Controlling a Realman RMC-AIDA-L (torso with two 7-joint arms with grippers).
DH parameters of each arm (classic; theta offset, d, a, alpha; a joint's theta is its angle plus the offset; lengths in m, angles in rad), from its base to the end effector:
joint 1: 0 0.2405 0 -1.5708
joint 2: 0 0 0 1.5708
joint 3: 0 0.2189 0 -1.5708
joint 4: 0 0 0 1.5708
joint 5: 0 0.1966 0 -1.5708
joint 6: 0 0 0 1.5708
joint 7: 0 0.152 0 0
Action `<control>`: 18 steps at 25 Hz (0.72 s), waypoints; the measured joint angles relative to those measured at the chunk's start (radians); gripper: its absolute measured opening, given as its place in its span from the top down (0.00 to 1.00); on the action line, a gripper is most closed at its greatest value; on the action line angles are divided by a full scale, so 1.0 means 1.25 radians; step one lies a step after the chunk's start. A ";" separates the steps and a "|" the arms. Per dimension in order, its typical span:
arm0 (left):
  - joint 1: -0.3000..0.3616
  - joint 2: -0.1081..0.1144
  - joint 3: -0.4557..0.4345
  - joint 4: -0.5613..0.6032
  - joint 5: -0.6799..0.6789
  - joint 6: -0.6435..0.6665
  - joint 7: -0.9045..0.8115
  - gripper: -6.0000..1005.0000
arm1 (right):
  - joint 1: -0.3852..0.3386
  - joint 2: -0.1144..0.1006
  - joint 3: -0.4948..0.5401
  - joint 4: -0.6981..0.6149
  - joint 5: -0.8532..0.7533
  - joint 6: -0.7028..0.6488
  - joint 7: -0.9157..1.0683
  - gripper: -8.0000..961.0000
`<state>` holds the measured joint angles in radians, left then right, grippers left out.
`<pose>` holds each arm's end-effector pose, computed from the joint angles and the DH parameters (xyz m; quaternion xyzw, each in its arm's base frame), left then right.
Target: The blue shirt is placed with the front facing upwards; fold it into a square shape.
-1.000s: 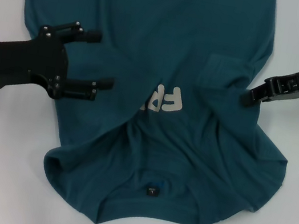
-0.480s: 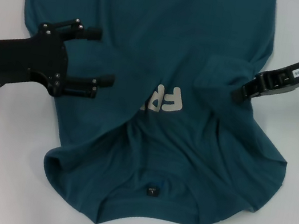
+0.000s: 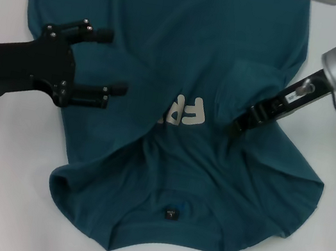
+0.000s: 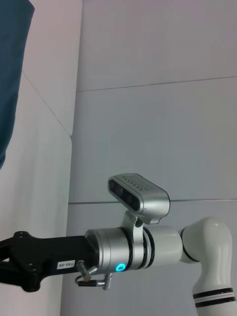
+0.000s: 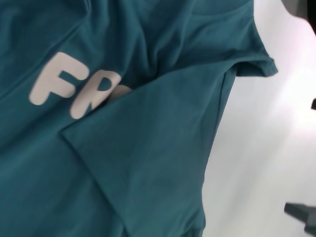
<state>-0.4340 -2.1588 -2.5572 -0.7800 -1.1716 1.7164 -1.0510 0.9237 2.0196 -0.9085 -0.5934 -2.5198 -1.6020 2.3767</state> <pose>-0.2181 0.2779 0.0202 -0.9392 -0.0614 -0.2869 0.1783 0.1788 0.3333 -0.0136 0.8751 -0.4747 0.0930 0.0128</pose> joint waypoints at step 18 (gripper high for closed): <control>0.005 0.002 0.000 -0.002 -0.002 0.000 -0.006 0.10 | 0.006 0.012 0.004 -0.014 0.006 0.024 -0.011 0.39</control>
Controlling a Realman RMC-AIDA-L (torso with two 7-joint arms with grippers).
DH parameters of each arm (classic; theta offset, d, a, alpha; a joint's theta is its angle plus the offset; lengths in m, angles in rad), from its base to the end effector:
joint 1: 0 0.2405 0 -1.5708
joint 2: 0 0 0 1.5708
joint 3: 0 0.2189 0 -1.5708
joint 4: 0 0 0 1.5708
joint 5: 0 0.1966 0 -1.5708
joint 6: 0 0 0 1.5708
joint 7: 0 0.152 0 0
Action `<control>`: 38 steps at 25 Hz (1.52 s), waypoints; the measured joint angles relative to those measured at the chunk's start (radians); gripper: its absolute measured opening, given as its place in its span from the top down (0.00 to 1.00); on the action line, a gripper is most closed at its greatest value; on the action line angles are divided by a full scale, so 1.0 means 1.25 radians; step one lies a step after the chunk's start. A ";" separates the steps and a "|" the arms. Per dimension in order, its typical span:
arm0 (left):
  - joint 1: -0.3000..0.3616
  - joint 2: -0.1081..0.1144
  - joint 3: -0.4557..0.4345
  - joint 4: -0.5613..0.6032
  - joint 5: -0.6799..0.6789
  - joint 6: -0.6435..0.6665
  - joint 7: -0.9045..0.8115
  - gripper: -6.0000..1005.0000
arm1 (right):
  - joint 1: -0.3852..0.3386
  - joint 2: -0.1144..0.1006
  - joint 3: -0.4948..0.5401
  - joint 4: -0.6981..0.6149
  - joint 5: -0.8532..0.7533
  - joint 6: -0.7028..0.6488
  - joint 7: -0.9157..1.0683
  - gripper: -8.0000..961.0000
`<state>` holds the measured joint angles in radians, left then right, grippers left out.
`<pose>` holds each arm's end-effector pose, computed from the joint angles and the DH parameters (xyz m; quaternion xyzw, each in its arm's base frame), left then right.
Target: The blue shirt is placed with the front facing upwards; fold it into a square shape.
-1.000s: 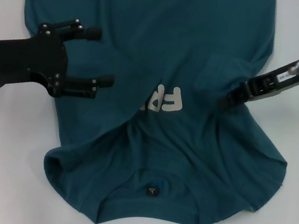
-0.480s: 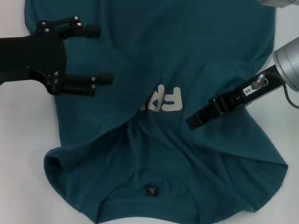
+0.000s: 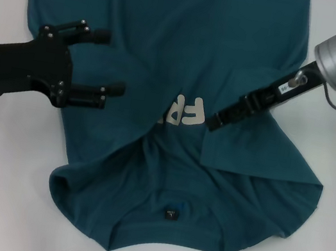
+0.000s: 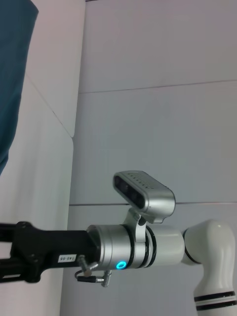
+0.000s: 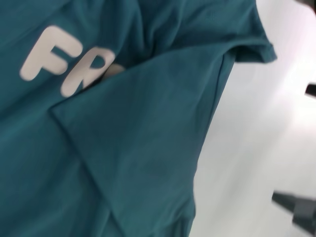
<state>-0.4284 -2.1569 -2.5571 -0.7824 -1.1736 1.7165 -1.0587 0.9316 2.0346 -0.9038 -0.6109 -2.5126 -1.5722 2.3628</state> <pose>-0.2198 0.2771 0.0213 -0.9388 -0.0663 -0.2865 0.1795 0.1715 0.3392 -0.0171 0.8843 -0.4601 0.0797 0.0009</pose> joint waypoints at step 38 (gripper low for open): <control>-0.057 0.114 0.136 -0.021 0.252 0.141 -0.630 0.10 | -0.112 -0.078 0.117 -0.033 0.115 0.015 -0.072 0.10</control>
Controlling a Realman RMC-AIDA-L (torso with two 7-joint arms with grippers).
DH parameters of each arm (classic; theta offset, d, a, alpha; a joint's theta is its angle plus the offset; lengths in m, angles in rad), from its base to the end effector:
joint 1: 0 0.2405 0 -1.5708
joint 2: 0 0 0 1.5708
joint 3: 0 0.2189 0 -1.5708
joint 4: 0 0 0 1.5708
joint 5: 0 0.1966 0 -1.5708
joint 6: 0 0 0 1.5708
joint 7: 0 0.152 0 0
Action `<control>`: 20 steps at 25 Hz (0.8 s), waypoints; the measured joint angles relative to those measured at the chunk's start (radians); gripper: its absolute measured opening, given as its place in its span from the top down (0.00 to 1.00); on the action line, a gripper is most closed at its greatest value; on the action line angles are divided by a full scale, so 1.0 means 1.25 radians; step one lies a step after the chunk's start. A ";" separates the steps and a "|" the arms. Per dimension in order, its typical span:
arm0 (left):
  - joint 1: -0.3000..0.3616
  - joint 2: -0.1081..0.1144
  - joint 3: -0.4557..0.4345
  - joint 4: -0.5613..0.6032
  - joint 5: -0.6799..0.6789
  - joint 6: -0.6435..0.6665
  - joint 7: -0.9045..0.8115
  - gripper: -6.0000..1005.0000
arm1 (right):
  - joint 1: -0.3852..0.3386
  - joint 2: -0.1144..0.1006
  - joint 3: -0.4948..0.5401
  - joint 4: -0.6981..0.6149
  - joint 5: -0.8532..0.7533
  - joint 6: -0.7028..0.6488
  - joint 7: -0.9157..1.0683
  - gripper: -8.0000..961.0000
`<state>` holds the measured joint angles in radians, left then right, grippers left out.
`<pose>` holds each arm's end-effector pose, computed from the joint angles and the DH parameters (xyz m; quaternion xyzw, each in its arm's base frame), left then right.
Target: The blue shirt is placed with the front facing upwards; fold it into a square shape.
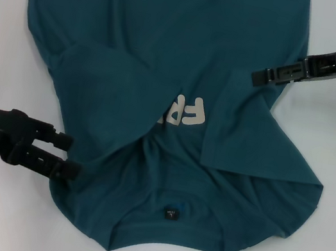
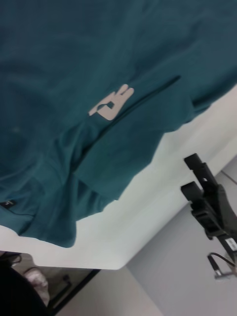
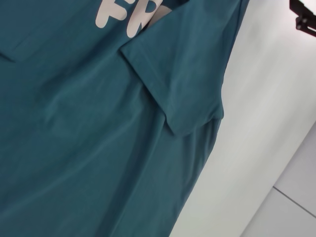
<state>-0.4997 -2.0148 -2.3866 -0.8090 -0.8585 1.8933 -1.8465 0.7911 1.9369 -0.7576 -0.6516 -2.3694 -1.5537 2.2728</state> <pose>-0.2402 0.2547 0.0335 0.9203 0.3750 0.0948 0.0586 0.2074 0.3528 0.0370 -0.8640 0.4972 0.0465 0.0648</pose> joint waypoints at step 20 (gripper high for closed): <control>-0.063 -0.057 0.041 0.044 0.091 0.019 -0.006 0.10 | -0.002 0.008 -0.001 0.003 -0.003 0.020 -0.002 0.10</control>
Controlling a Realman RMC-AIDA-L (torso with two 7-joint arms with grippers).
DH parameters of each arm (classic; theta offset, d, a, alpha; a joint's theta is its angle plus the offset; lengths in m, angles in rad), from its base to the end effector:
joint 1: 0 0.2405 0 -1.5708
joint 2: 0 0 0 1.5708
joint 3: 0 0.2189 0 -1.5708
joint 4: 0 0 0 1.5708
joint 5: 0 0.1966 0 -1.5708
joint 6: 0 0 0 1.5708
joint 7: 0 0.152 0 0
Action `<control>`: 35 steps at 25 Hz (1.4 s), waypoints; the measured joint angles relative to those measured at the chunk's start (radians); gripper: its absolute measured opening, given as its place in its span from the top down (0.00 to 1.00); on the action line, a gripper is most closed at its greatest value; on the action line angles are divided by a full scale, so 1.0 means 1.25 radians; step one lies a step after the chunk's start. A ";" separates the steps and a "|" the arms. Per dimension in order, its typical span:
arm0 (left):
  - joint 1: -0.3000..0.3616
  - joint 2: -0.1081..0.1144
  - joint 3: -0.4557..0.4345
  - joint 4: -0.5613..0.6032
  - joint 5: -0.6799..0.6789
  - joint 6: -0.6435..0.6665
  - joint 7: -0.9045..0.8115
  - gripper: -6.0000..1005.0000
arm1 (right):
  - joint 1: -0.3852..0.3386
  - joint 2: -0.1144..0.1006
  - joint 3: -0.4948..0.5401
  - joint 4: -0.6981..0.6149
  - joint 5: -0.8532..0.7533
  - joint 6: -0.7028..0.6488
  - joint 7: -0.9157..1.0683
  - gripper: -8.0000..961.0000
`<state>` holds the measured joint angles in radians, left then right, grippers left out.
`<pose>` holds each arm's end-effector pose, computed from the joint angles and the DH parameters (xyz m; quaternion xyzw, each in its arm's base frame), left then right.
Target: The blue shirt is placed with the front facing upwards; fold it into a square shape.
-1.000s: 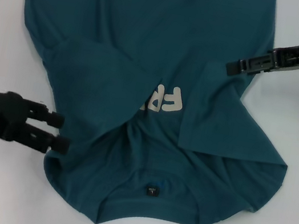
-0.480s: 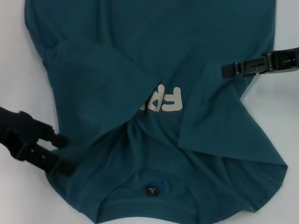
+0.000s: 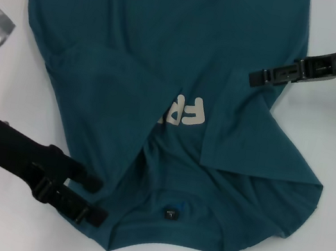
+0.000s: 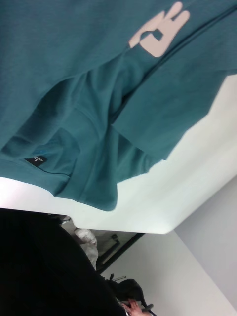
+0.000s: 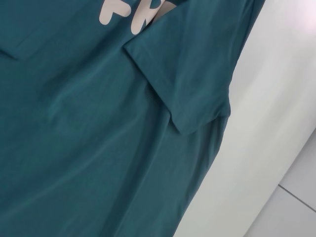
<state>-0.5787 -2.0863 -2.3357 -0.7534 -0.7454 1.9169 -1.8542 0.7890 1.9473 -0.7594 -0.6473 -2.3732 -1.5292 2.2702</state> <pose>-0.2208 0.2439 -0.0023 0.9209 0.3600 0.0460 0.1424 0.2089 0.3535 0.0325 -0.8628 0.4984 0.0470 0.0704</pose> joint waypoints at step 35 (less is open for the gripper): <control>-0.036 0.064 -0.083 0.004 0.045 0.017 -0.418 0.10 | -0.012 -0.007 -0.001 0.003 -0.124 -0.061 0.026 0.10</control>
<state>-0.6242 -2.0058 -2.4390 -0.7484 -0.6892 1.9387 -2.3771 0.7735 1.9387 -0.7609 -0.6438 -2.5288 -1.6055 2.3029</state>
